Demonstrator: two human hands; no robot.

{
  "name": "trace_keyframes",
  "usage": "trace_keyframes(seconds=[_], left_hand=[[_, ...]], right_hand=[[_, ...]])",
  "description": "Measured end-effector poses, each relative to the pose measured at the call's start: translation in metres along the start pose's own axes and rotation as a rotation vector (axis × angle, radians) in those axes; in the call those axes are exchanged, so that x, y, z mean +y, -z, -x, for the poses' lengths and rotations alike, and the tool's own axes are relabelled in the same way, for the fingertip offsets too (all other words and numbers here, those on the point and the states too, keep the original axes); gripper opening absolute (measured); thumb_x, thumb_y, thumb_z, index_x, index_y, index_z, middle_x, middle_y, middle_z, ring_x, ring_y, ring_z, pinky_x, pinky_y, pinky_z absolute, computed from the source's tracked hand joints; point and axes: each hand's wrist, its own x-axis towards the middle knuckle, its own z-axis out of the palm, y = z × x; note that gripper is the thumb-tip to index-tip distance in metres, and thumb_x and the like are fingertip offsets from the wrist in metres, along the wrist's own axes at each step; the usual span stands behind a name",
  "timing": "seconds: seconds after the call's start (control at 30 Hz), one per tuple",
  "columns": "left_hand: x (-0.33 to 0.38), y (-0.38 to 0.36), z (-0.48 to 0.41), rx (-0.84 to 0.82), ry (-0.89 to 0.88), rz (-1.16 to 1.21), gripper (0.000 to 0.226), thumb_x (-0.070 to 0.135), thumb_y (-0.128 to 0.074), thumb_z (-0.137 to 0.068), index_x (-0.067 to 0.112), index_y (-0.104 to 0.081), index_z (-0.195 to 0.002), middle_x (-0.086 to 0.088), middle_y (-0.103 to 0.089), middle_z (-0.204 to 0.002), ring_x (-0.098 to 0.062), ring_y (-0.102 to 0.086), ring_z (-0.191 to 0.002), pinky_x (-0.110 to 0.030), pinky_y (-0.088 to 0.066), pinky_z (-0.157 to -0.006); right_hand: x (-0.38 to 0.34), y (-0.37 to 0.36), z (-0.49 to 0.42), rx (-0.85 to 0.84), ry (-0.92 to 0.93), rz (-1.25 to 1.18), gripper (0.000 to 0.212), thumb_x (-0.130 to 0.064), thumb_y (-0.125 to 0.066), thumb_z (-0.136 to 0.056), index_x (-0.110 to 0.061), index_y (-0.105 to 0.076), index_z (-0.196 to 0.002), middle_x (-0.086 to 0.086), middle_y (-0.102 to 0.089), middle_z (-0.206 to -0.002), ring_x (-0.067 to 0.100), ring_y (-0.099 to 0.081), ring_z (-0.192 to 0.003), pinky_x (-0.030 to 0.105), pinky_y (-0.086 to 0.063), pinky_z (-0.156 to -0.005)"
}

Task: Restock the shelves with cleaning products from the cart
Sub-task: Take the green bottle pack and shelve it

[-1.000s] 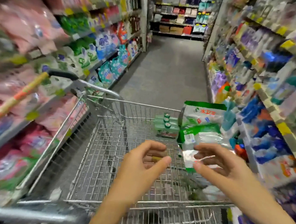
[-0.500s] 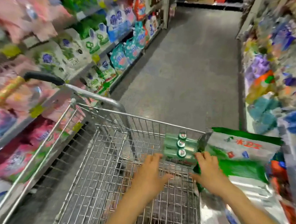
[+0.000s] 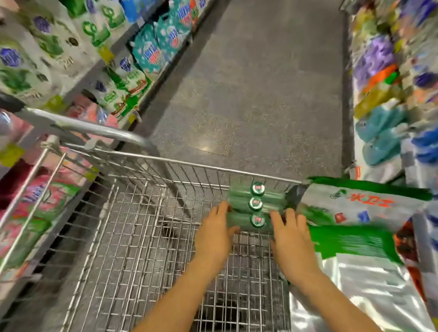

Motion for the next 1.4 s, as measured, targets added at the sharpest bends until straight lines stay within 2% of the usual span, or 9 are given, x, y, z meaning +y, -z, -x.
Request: trace_keyframes(seconds=[0.13,0.27,0.43,0.57,0.67,0.8,0.97,1.1,1.4], left_hand=[[-0.006,0.002,-0.004,0.013,-0.028,-0.143,0.042,0.027,-0.061,-0.091,0.027,-0.042,-0.129,0.008,-0.054,-0.125,-0.013,-0.061,-0.1,-0.018,-0.043,-0.062],[-0.015,0.004,0.003,-0.004,-0.026,-0.134,0.033,0.022,-0.061,-0.091,0.027,-0.046,-0.12,0.011,-0.057,-0.121,-0.01,-0.061,-0.094,-0.017,-0.041,-0.06],[-0.024,0.018,0.019,-0.01,0.064,-0.041,0.026,0.022,-0.06,-0.093,0.035,-0.044,-0.108,0.016,-0.065,-0.101,0.002,-0.054,-0.062,-0.018,-0.038,-0.046],[-0.025,0.046,0.037,0.048,0.017,0.118,0.024,0.027,-0.063,-0.089,0.034,-0.048,-0.105,0.016,-0.064,-0.104,0.001,-0.06,-0.072,-0.023,-0.049,-0.057],[-0.019,0.073,0.053,0.099,-0.027,0.263,0.028,0.023,-0.065,-0.087,0.04,-0.045,-0.095,0.019,-0.061,-0.102,0.002,-0.061,-0.079,-0.029,-0.054,-0.074],[-0.002,0.111,0.078,0.183,-0.122,0.475,0.032,0.012,-0.064,-0.089,0.039,-0.049,-0.092,0.008,-0.065,-0.099,-0.005,-0.065,-0.082,-0.013,-0.05,-0.065],[0.02,0.148,0.124,0.28,-0.248,0.642,0.026,0.011,-0.061,-0.09,0.036,-0.055,-0.096,0.002,-0.065,-0.102,-0.01,-0.064,-0.091,-0.014,-0.048,-0.075],[0.032,0.166,0.169,0.327,-0.394,0.806,0.019,0.012,-0.059,-0.091,0.029,-0.06,-0.097,0.01,-0.066,-0.093,0.002,-0.064,-0.082,-0.008,-0.047,-0.069],[0.035,0.176,0.301,0.136,-0.608,0.948,0.03,0.038,-0.053,-0.081,0.019,-0.063,-0.1,0.012,-0.072,-0.088,0.0,-0.067,-0.08,-0.013,-0.05,-0.067]], right_hand=[[-0.001,-0.005,-0.004,0.037,0.006,0.043,0.059,-0.014,-0.062,-0.088,-0.019,-0.036,-0.14,0.005,-0.036,-0.144,0.025,-0.037,-0.118,0.032,-0.034,-0.098],[-0.002,-0.008,-0.003,0.039,0.044,0.064,0.045,-0.021,-0.062,-0.09,-0.022,-0.047,-0.133,-0.001,-0.048,-0.137,0.024,-0.04,-0.115,0.033,-0.036,-0.093],[0.0,-0.003,0.008,0.055,0.117,-0.111,0.04,-0.044,-0.053,-0.093,-0.027,-0.049,-0.129,-0.011,-0.052,-0.126,0.013,-0.039,-0.107,0.027,-0.032,-0.089],[-0.004,0.017,0.019,0.09,0.184,-0.464,0.037,-0.034,-0.063,-0.09,-0.021,-0.054,-0.124,-0.008,-0.055,-0.121,0.011,-0.045,-0.11,0.022,-0.036,-0.094],[-0.009,0.044,0.028,0.064,0.24,-0.742,0.027,-0.03,-0.064,-0.089,-0.032,-0.052,-0.112,-0.015,-0.057,-0.116,0.012,-0.057,-0.108,0.013,-0.04,-0.087],[-0.019,0.082,0.044,0.09,0.292,-0.975,0.023,-0.033,-0.064,-0.085,-0.041,-0.053,-0.103,-0.012,-0.064,-0.111,0.012,-0.066,-0.091,0.025,-0.053,-0.079],[-0.036,0.12,0.091,0.226,0.359,-1.177,0.03,-0.036,-0.064,-0.077,-0.029,-0.061,-0.106,-0.01,-0.069,-0.1,0.013,-0.068,-0.094,0.028,-0.055,-0.081],[-0.051,0.147,0.147,0.376,0.399,-1.272,0.027,-0.026,-0.063,-0.077,-0.024,-0.062,-0.104,-0.016,-0.069,-0.096,0.001,-0.068,-0.083,0.012,-0.052,-0.07],[-0.08,0.159,0.309,0.637,0.376,-1.264,0.026,-0.015,-0.062,-0.078,-0.017,-0.063,-0.103,-0.019,-0.07,-0.098,-0.005,-0.067,-0.085,0.007,-0.051,-0.068]])
